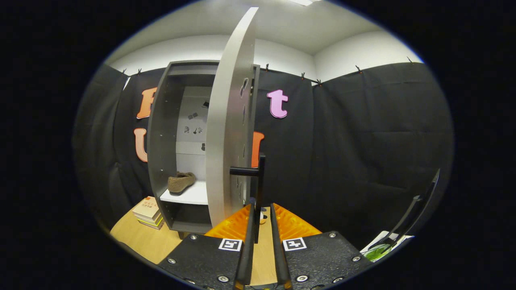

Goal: Open the shoe cabinet door, grab the shoes and put them into the shoe cabinet, then close the shoe cabinet door.

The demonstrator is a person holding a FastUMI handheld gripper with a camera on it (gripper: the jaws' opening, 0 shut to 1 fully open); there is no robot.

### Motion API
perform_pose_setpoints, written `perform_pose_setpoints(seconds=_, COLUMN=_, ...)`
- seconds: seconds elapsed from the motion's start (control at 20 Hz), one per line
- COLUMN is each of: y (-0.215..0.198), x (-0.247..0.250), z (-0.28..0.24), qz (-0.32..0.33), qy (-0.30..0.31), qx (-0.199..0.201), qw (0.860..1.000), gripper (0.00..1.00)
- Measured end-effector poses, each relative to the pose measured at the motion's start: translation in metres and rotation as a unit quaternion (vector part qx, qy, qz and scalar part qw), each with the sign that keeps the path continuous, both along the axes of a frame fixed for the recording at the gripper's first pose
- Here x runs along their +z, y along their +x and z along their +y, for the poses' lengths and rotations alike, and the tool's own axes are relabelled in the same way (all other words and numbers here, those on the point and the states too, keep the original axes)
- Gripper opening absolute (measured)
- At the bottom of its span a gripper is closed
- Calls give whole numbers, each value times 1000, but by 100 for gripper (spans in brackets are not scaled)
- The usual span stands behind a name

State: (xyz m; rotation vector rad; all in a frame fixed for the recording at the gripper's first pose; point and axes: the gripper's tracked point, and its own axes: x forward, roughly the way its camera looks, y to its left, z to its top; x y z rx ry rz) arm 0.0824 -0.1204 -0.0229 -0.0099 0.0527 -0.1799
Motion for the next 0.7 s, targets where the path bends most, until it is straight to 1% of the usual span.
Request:
perform_pose_setpoints(seconds=0.15, y=-1, x=-2, z=-17, qz=-3, qy=-14, qx=-5, qw=1000, gripper=23)
perform_pose_setpoints(seconds=0.3, y=-2, x=-1, z=-27, qz=-2, qy=-9, qx=-7, qw=1000, gripper=21)
perform_pose_setpoints(seconds=0.5, y=-10, x=3, z=-45, qz=-4, qy=-33, qx=-33, qw=999, gripper=17)
perform_pose_setpoints(seconds=0.7, y=-19, x=3, z=-59, qz=2, qy=-43, qx=-55, qw=998, gripper=17)
